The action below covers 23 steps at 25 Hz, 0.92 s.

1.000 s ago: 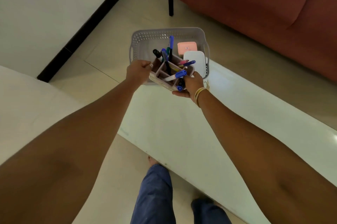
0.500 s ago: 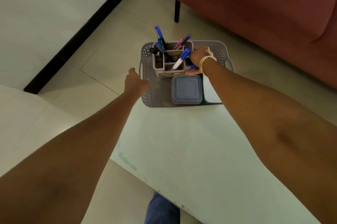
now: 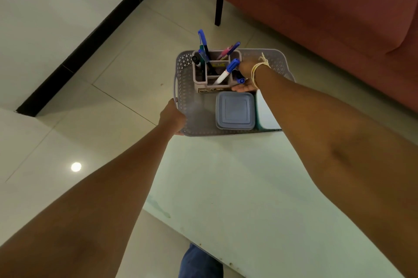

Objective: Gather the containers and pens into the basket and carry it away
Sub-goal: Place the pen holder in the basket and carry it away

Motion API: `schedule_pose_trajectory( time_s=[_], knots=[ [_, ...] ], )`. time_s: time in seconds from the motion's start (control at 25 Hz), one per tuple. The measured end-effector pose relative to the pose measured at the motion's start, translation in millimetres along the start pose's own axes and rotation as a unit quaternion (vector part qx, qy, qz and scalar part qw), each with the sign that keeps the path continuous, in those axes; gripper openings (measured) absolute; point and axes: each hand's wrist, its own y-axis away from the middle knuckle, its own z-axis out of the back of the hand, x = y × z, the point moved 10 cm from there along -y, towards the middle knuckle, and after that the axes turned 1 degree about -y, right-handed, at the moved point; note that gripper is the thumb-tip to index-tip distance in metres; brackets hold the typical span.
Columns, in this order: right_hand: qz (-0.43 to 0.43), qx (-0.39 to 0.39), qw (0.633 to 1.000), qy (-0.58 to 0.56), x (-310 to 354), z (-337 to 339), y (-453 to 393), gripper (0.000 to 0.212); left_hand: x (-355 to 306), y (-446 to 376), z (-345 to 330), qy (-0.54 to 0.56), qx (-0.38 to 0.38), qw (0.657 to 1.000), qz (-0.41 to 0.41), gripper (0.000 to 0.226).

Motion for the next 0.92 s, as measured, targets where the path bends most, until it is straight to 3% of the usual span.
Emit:
schedule_pose_trajectory(
  time_s=[0.04, 0.12, 0.2, 0.36, 0.44, 0.56, 0.68, 0.8, 0.92],
  knots=[
    [0.001, -0.015, 1.000, 0.000, -4.8, 5.7, -2.4, 0.034, 0.4, 0.7, -0.3, 0.003, 0.003, 1.000, 0.000, 0.052],
    [0.072, -0.131, 0.985, 0.086, -0.5, 37.1, -1.0, 0.030, 2.5, 4.0, -2.7, 0.005, 0.009, 1.000, 0.004, 0.051],
    [0.135, -0.278, 0.933, 0.184, -2.4, 75.5, 14.8, 0.034, 6.4, 9.2, -4.7, 0.009, 0.004, 1.000, 0.011, 0.051],
    [0.086, -0.425, 0.862, 0.264, -59.8, 121.8, 33.1, 0.045, 13.4, 13.1, -7.7, 0.020, -0.006, 1.000, 0.023, 0.053],
    [0.031, -0.419, 0.892, 0.166, -104.1, 129.4, 31.1, 0.045, 16.4, 14.0, -8.8, 0.023, -0.011, 0.999, 0.024, 0.052],
    [0.012, -0.327, 0.944, -0.045, -159.9, 105.9, 19.3, 0.040, 25.5, 20.7, -10.8, 0.032, -0.029, 0.999, 0.022, 0.053],
    [0.002, -0.343, 0.920, -0.190, -197.2, 85.3, 40.1, 0.040, 44.0, 37.5, -15.1, 0.078, -0.056, 0.995, 0.035, 0.035],
    [-0.018, -0.319, 0.897, -0.305, -225.7, 49.1, 62.9, 0.040, 79.5, 65.4, -31.0, 0.156, -0.044, 0.983, 0.088, 0.036],
    [-0.025, -0.287, 0.910, -0.297, -250.4, 10.0, 92.5, 0.044, 119.1, 103.3, -57.3, 0.197, -0.005, 0.973, 0.118, 0.044]
  ],
)
